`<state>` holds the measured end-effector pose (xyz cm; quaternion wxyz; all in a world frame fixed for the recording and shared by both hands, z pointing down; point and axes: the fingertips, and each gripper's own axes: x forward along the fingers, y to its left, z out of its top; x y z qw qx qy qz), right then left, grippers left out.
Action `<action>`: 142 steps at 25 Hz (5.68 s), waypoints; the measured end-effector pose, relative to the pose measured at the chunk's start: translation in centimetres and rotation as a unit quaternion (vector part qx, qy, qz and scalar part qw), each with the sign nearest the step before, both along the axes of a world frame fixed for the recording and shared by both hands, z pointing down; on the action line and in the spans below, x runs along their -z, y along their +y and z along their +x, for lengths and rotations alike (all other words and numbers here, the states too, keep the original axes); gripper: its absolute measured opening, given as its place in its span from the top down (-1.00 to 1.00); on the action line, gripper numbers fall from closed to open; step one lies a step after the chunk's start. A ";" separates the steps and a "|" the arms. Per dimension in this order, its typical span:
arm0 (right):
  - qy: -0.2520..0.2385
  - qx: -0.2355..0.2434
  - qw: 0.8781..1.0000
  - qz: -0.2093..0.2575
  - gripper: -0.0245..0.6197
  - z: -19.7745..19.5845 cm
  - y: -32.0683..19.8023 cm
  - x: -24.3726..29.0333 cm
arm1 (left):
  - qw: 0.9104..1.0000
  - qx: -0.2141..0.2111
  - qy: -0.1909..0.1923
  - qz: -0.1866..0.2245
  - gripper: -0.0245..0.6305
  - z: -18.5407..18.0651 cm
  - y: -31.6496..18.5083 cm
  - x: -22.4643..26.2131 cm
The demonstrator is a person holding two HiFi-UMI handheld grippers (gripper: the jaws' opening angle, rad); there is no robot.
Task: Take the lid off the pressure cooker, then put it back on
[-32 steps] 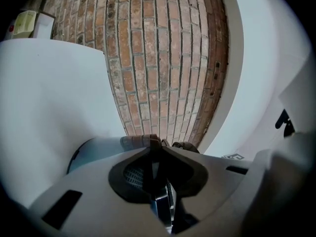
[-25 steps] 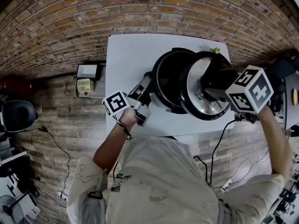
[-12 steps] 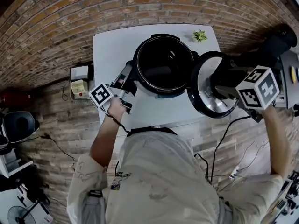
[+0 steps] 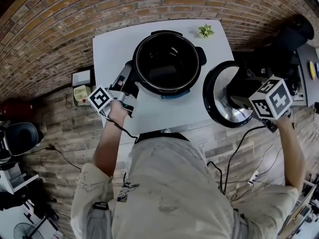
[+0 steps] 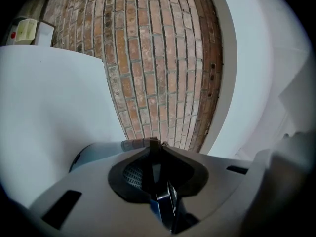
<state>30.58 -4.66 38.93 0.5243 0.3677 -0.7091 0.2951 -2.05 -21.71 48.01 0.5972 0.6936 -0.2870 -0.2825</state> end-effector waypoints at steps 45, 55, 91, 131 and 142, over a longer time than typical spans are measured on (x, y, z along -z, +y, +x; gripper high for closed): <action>0.018 0.000 0.999 -0.049 0.00 -0.6 -1.9 -22.7 | 1.000 0.004 -0.001 0.004 0.68 -0.1 0.1 0.0; 0.006 0.011 1.000 -0.027 0.00 -0.3 -1.9 -22.6 | 1.000 0.010 -0.023 0.017 0.61 -0.1 0.0 -0.2; -0.122 -0.055 0.985 0.108 -0.32 -0.4 -0.8 -16.9 | 0.993 0.119 -0.006 -0.002 0.30 -8.4 2.0 0.1; -0.017 0.033 0.999 -0.031 0.01 -1.1 -1.3 -22.3 | 0.999 -0.026 -0.044 0.013 0.48 0.5 0.8 -0.2; -0.002 0.026 0.999 -0.032 0.02 -0.5 -1.3 -22.5 | 0.999 -0.028 -0.040 0.021 0.51 0.5 0.7 -0.2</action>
